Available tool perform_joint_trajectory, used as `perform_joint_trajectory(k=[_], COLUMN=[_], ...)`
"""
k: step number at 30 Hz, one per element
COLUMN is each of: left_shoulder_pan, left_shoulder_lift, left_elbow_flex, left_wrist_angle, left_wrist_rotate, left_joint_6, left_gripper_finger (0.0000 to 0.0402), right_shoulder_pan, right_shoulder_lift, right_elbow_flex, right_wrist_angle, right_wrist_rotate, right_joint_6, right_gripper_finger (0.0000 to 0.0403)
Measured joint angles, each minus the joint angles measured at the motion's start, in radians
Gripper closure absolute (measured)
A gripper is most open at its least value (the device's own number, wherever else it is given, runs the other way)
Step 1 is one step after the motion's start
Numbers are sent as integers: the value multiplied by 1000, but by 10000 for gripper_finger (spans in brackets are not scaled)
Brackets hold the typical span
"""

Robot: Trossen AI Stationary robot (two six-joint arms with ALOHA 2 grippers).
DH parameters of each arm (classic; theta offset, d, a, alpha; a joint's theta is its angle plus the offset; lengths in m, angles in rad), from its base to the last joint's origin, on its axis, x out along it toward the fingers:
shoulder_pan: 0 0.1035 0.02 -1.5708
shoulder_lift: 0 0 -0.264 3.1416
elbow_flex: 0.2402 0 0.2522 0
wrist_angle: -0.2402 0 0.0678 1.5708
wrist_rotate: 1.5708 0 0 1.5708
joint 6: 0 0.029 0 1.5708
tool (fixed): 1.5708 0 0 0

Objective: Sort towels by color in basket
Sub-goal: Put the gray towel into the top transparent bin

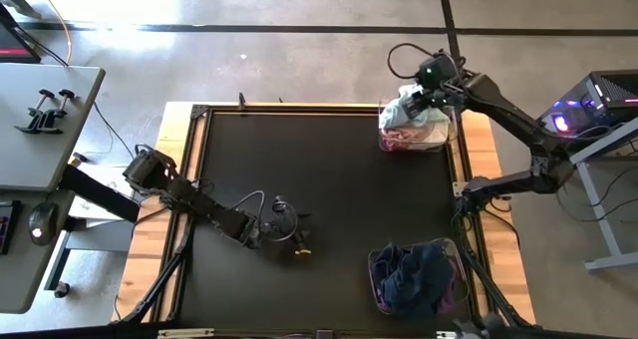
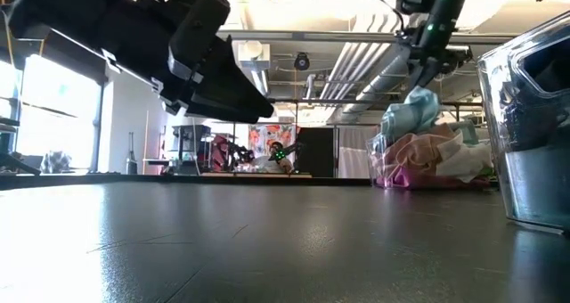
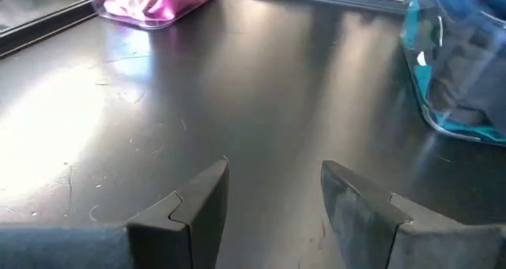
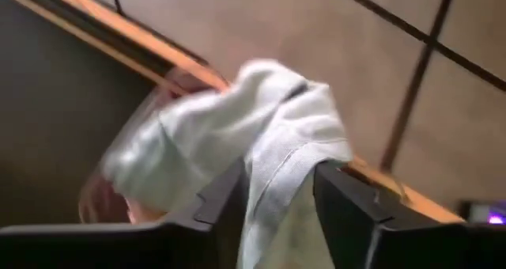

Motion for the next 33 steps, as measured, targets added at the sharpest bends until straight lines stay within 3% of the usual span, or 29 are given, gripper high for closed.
perform_joint_trajectory(k=[5,10,12,18,23,33], left_shoulder_pan=[4,2,-1,5,9,8], left_shoulder_lift=[0,0,0,0,0,0], left_elbow_flex=[0,0,0,0,0,0], left_wrist_angle=[-1,-5,-8,-13,-17,-26], left_wrist_rotate=[0,4,6,8,8,8], left_joint_6=[20,26,26,56,60,57], left_gripper_finger=[214,214,214,214,214,214], right_shoulder_pan=[-17,-52,-60,-90,-95,-91], right_shoulder_lift=[35,130,170,265,257,100], right_elbow_flex=[-90,-197,-254,-354,-360,-210], right_wrist_angle=[175,182,199,277,299,98], right_wrist_rotate=[-86,-96,-113,-172,-181,-194], right_joint_6=[-2,-20,-26,-24,-25,-70], right_gripper_finger=[325,390,398,387,379,280])
